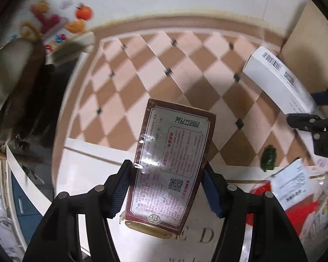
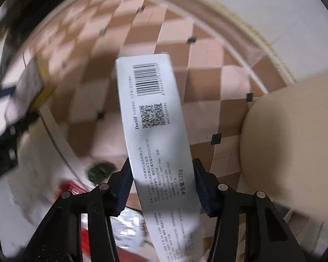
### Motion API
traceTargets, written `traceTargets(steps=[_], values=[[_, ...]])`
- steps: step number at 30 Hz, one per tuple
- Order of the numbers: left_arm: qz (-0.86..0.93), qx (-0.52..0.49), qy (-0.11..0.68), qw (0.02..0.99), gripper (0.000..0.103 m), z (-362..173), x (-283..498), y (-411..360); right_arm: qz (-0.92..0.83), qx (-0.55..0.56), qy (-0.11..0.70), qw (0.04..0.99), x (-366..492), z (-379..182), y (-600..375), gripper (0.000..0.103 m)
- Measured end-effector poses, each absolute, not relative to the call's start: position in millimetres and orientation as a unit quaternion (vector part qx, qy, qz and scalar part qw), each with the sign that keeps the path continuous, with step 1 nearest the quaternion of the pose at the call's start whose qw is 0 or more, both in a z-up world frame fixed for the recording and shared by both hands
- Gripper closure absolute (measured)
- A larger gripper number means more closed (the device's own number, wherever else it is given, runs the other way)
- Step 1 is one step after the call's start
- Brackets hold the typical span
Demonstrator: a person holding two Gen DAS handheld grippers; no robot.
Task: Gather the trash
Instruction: 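Grasp the brown medicine box with the left tool while the right tool grasps the white barcode box, then carry both boxes down over the bin and open both tools to drop them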
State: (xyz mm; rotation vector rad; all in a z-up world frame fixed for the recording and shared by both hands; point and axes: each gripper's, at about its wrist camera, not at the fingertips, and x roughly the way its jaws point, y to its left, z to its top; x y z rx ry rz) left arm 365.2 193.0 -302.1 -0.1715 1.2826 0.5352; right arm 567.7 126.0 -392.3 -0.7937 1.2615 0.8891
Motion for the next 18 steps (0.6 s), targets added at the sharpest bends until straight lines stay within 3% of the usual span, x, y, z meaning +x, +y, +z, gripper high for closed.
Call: traceTargets(steps=[6,13,18], values=[[0.225,-0.108,0.527,0.812,0.045,-251.0,328.8,188.1,0.360,-0.252,0.542,0.716,543.4,-326.2,120.0,0.051],[0.120,-0.163,0.490,0.848,0.045,-209.9,237.9,156.4,0.319,-0.130,0.524,0.779,424.8,-211.9,34.1,0.051],[0.075,-0.172,0.515,0.837,0.045,-224.0,158.8,123.6,0.289,-0.060,0.537,0.790,316.2,-207.2,-36.0,0.051]])
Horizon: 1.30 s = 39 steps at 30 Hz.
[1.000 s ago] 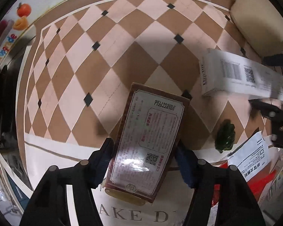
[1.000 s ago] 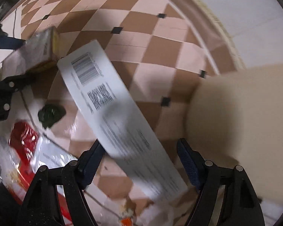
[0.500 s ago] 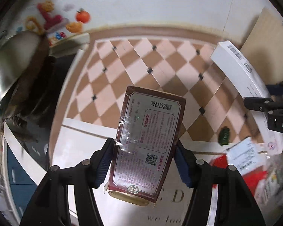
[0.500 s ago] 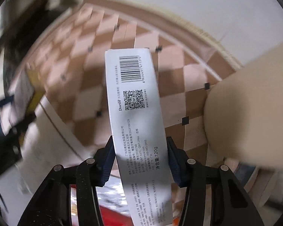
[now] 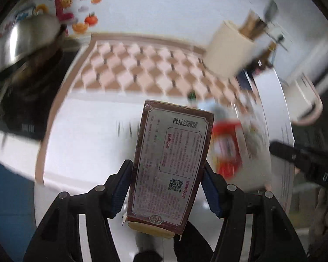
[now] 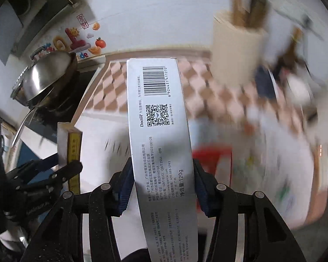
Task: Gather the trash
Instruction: 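Carry both boxes down over the bin and open both tools to drop them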
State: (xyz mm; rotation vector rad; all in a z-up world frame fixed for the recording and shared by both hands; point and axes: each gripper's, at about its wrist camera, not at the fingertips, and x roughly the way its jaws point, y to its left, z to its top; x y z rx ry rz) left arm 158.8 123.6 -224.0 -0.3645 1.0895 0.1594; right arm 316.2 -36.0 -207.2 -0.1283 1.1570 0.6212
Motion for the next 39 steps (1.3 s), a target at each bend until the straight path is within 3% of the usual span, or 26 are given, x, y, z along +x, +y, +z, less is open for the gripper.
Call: traceTargets(steps=[4,9,14,21,24,26,27,28,29,30,31,33,39], values=[[0.061,-0.191,0.567,0.799,0.045,-269.3,105.1,107.7,0.262,-0.022,0.583,0.768,237.1,-250.0,-81.3,0.051],[0.063,-0.228,0.653,0.719,0.045,-374.1,66.7,89.1,0.228,0.002,0.657,0.719,161.7,-340.2,-128.5,0.051],[0.059,-0.256,0.711,0.652,0.045,-522.6,76.9,64.1,0.196,0.015,0.732,0.652,128.8,-481.0,-151.8,0.051],[0.034,-0.305,0.763,0.569,0.045,-743.6,115.1,33.9,0.159,0.043,0.789,0.592,137.9,-728.3,-160.2,0.051],[0.015,-0.310,0.777,0.547,0.045,-806.2,123.0,27.0,0.161,0.053,0.805,0.568,146.2,-812.8,-153.6,0.051],[0.018,-0.303,0.783,0.543,0.044,-827.2,119.4,28.6,0.162,0.061,0.815,0.554,148.4,-855.8,-149.9,0.051],[0.019,-0.298,0.786,0.542,0.038,-835.7,119.3,32.3,0.163,0.062,0.817,0.550,149.4,-870.9,-148.8,0.050],[0.023,-0.296,0.784,0.545,0.021,-839.9,120.0,34.8,0.162,0.061,0.820,0.546,151.4,-885.0,-147.4,0.049],[0.027,-0.294,0.782,0.550,0.011,-840.9,118.0,35.2,0.160,0.062,0.822,0.543,151.9,-898.6,-146.1,0.049],[0.032,-0.291,0.779,0.555,0.001,-840.0,117.9,37.2,0.160,0.061,0.824,0.540,151.4,-906.7,-143.6,0.038],[0.036,-0.289,0.777,0.559,0.000,-839.0,116.3,40.1,0.162,0.060,0.826,0.537,153.5,-913.3,-140.5,0.017],[0.052,-0.276,0.774,0.567,0.000,-836.5,113.7,43.6,0.163,0.054,0.822,0.542,156.9,-916.4,-134.1,0.000],[0.118,-0.160,0.744,0.638,0.000,-793.2,96.3,53.5,0.143,-0.012,0.791,0.595,158.6,-894.8,-134.8,0.000]])
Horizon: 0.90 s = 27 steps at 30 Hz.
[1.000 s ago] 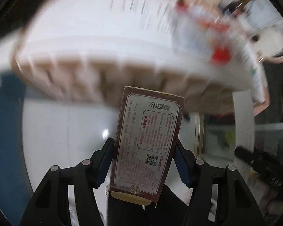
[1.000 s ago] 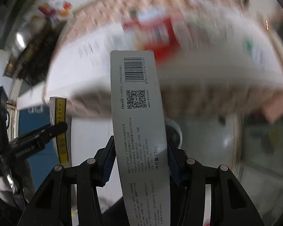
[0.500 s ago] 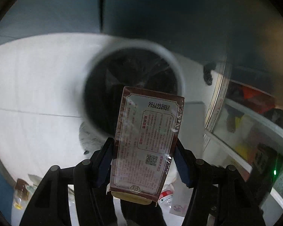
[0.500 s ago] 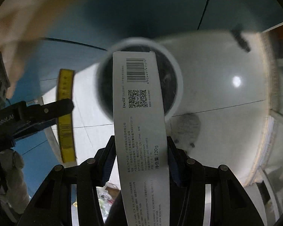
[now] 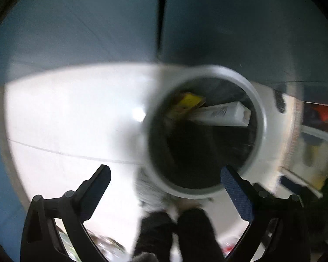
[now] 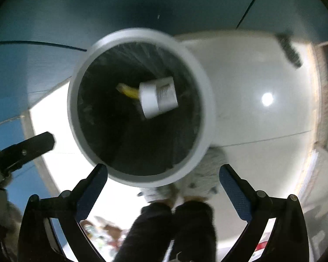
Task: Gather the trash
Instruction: 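Carry both boxes down over the bin and open both tools to drop them, then raise both tools back up toward the counter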
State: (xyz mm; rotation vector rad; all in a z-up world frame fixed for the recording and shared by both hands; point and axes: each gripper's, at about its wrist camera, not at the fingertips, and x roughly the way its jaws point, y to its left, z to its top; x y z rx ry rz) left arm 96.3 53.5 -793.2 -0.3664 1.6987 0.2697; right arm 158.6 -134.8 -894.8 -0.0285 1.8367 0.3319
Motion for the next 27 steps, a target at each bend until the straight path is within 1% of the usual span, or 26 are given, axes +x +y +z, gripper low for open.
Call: traceTargets(steps=[4,7,10,22,27], values=[[0.147,-0.123,0.730,0.656,0.000,-751.8,73.9,53.9,0.128,-0.049,0.772,0.621,146.5,-856.6,-139.2,0.000],[0.155,-0.125,0.728,0.656,0.000,-716.0,56.4,53.2,0.122,-0.068,0.762,0.632,137.5,-828.8,-147.0,0.000],[0.159,-0.122,0.722,0.662,0.000,-672.8,46.1,49.0,0.119,-0.075,0.752,0.644,126.0,-785.6,-147.1,0.000],[0.149,-0.113,0.687,0.702,0.000,-494.1,23.0,30.6,0.133,-0.055,0.715,0.684,102.9,-563.2,-162.4,0.000],[0.130,-0.117,0.679,0.713,0.000,-433.9,15.3,20.7,0.140,-0.051,0.699,0.699,90.9,-480.9,-168.3,0.000]])
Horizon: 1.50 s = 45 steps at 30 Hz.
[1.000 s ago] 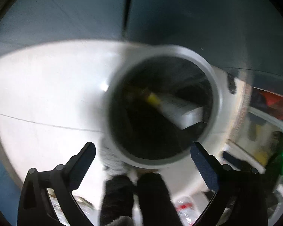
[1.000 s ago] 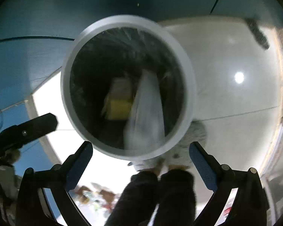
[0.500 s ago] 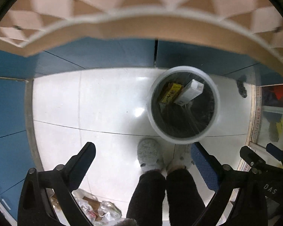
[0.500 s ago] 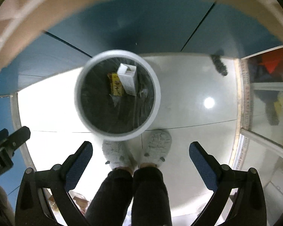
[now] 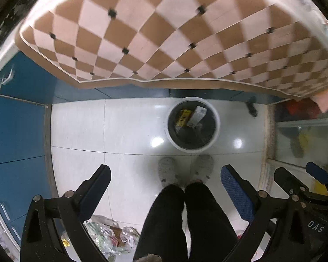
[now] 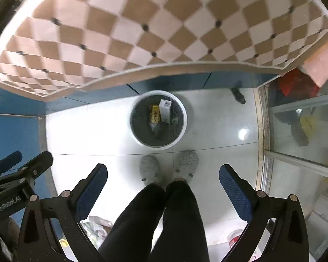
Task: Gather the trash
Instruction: 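Raise both tools back up toward the counter, then grasp the green-and-white medicine box with the left tool while the right tool grasps the white sachet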
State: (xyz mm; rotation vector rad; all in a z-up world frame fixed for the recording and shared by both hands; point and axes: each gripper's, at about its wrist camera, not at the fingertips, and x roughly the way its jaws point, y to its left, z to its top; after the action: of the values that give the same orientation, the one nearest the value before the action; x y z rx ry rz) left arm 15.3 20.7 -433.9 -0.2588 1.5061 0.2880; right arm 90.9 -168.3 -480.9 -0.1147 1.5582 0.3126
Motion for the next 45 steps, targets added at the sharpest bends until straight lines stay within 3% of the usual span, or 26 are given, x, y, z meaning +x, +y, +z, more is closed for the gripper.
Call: traceTargets(steps=[8,14,22,26,34,35,37,43,45], values=[[0.095,-0.109,0.669,0.729,0.000,-358.3,2.8,12.8,0.133,-0.041,0.681,0.719,72.1,-374.4,-181.7,0.000],[0.080,-0.098,0.631,0.765,0.000,-305.6,8.2,18.9,0.139,-0.014,0.663,0.735,69.4,-325.4,-180.7,0.000],[0.101,-0.071,0.565,0.815,0.000,-255.0,86.7,32.6,0.147,0.072,0.624,0.764,118.3,-281.2,-182.8,0.000],[0.097,-0.105,0.564,0.814,0.000,-244.2,148.3,27.7,0.126,0.099,0.601,0.783,169.8,-262.2,-208.3,0.000],[0.031,-0.287,0.632,0.719,0.001,-287.7,309.2,-43.1,0.033,0.144,0.590,0.794,299.4,-269.3,-318.4,0.002],[0.028,-0.301,0.643,0.704,0.001,-299.7,332.9,-55.1,0.028,0.146,0.590,0.794,312.6,-274.1,-329.0,0.005],[0.026,-0.326,0.664,0.673,0.001,-326.2,376.0,-75.4,0.012,0.143,0.596,0.790,344.7,-290.2,-352.0,0.025],[0.086,-0.352,0.694,0.622,0.002,-385.6,450.7,-94.5,-0.011,0.183,0.624,0.760,410.7,-336.6,-401.1,0.025],[0.109,-0.334,0.697,0.626,0.012,-394.0,457.7,-95.1,-0.006,0.200,0.631,0.749,421.1,-348.7,-406.6,0.025]])
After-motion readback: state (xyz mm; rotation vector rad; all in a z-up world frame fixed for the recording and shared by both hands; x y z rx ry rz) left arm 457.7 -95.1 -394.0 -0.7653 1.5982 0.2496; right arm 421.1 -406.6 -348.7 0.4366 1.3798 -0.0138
